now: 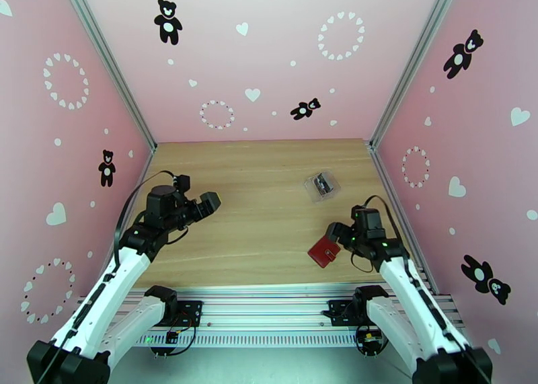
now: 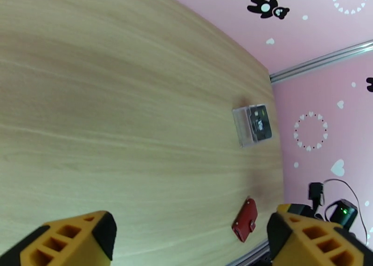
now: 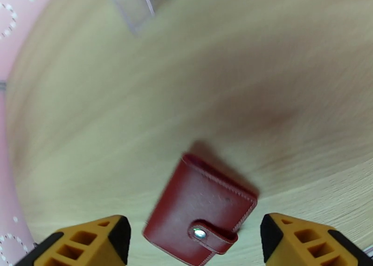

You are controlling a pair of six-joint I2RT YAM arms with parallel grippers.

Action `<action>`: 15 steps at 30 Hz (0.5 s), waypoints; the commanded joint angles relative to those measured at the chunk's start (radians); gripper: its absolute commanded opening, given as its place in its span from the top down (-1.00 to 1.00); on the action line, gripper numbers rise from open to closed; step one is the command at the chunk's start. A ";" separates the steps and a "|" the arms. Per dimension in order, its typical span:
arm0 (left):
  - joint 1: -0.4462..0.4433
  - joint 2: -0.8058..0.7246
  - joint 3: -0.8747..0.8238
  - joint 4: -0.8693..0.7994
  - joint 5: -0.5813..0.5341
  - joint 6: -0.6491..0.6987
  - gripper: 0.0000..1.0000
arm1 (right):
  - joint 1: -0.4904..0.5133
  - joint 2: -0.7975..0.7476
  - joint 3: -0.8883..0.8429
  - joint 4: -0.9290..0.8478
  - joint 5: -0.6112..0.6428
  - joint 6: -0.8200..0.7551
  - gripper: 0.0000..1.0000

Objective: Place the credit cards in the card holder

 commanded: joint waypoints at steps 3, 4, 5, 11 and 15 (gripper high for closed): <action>-0.011 0.020 -0.052 -0.024 -0.023 0.023 -0.82 | 0.162 0.119 -0.033 0.132 0.031 0.085 -0.47; -0.011 0.026 -0.061 -0.012 -0.020 0.022 -0.82 | 0.192 0.160 -0.029 0.164 0.046 0.100 -0.45; -0.011 0.036 -0.067 -0.002 -0.015 0.019 -0.82 | 0.216 0.209 -0.023 0.203 0.038 0.117 -0.43; -0.012 0.058 -0.105 0.042 0.000 0.004 -0.81 | 0.450 0.515 0.147 0.336 0.076 0.164 -0.36; -0.012 0.057 -0.144 0.068 -0.001 -0.006 -0.81 | 0.594 0.736 0.374 0.313 0.092 0.087 -0.34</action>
